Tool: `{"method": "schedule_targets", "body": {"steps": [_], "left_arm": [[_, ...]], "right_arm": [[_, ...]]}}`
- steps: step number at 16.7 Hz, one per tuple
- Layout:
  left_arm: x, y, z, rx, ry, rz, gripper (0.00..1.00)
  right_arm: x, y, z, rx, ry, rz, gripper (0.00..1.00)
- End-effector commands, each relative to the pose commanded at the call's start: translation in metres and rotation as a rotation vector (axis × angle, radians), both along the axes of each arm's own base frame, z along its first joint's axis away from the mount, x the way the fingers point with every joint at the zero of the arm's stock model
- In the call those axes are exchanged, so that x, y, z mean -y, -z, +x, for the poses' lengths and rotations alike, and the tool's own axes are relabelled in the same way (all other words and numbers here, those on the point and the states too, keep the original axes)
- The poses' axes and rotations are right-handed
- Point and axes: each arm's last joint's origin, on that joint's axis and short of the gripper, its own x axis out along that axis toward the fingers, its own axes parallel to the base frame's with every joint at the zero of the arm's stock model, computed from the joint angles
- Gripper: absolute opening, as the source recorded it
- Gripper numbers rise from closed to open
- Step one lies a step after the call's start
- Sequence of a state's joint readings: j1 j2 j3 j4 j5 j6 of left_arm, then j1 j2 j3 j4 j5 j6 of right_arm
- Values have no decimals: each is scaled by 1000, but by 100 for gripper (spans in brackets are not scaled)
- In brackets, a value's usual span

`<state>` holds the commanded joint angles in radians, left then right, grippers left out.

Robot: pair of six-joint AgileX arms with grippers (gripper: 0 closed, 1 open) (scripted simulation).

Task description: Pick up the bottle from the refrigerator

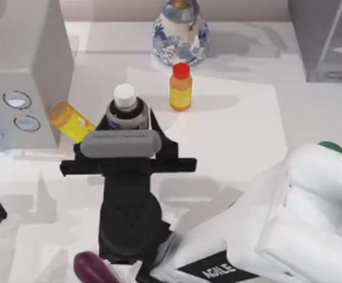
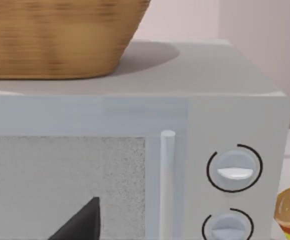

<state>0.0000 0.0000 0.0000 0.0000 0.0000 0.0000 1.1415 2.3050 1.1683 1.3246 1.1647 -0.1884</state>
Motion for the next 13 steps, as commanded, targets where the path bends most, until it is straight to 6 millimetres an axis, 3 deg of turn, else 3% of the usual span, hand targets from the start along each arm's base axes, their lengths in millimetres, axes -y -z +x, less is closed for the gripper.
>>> {"method": "schedule_targets", "body": {"steps": [3, 7, 13], "left_arm": [[0, 0, 0, 0, 0, 0, 100], [0, 0, 0, 0, 0, 0, 100], [0, 0, 0, 0, 0, 0, 100]], "right_arm": [[0, 14, 21, 3, -2, 8, 0], [0, 15, 24, 5, -3, 11, 0], [0, 15, 24, 5, -3, 11, 45]]}}
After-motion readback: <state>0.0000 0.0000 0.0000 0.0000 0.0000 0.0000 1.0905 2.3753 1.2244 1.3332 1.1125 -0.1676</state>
